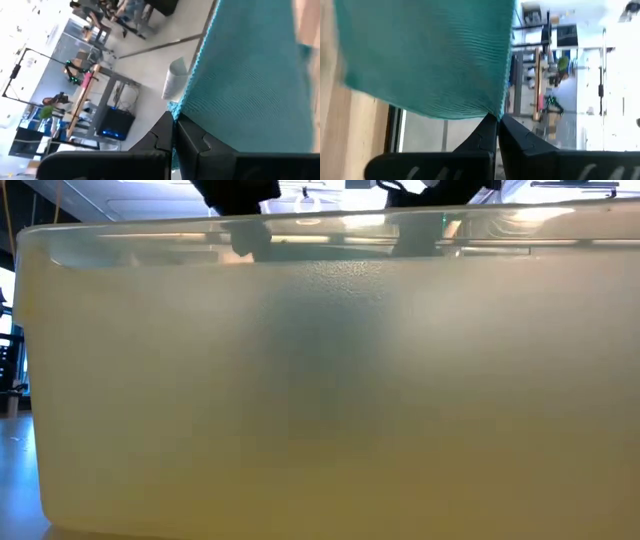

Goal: Roll microfiber towels into tight, uniform cylinder then place into a basket
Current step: Fold the blue towel

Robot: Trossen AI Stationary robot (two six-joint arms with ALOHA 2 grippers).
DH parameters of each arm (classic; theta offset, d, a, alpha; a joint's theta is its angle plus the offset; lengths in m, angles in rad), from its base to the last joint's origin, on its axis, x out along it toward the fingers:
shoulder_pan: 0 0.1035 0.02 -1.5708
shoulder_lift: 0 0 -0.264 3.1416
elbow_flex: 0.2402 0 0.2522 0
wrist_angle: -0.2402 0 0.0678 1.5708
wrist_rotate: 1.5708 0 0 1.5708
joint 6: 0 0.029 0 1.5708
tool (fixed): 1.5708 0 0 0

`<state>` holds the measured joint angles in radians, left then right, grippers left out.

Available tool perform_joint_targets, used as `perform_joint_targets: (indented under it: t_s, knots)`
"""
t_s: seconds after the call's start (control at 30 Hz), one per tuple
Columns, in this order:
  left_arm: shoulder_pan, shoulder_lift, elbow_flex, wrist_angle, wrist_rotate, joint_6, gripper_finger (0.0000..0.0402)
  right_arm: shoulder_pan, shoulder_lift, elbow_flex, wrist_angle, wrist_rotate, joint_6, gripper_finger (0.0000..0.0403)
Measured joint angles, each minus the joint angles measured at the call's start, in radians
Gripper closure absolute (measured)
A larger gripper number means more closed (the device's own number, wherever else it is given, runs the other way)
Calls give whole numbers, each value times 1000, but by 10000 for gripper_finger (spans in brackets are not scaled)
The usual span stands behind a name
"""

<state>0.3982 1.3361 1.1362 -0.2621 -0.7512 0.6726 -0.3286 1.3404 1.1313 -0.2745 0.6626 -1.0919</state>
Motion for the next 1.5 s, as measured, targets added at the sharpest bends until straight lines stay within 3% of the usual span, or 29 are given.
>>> perform_joint_targets:
  t_s: [0.13, 0.23, 0.37, 0.63, 0.9, 1.03, 1.23, 1.5]
  knots:
    - [-16, 0, 0, -128, 44, -114, 401, 10, 1, 0, -104, -66, 178, 403]
    - [-39, 0, -5, -238, 213, -283, 401, 44, 13, 0, -276, -136, 354, 403]
    - [-94, 21, -87, -215, 392, -401, 401, 124, 72, -2, -427, -203, 533, 403]
    - [-244, 168, -199, -134, 407, -480, 401, 264, 221, -2, -462, -362, 681, 403]
    - [-322, 312, -202, -142, 485, -504, 401, 297, 296, -2, -517, -474, 770, 403]
    - [-339, 350, -202, -148, 483, -531, 401, 301, 289, -66, -427, -524, 773, 403]
    - [-342, 337, -203, -170, 496, -596, 401, 333, 257, -221, -269, -524, 800, 403]
    - [-342, 335, -201, -161, 564, -671, 398, 408, 262, -247, -234, -523, 804, 402]
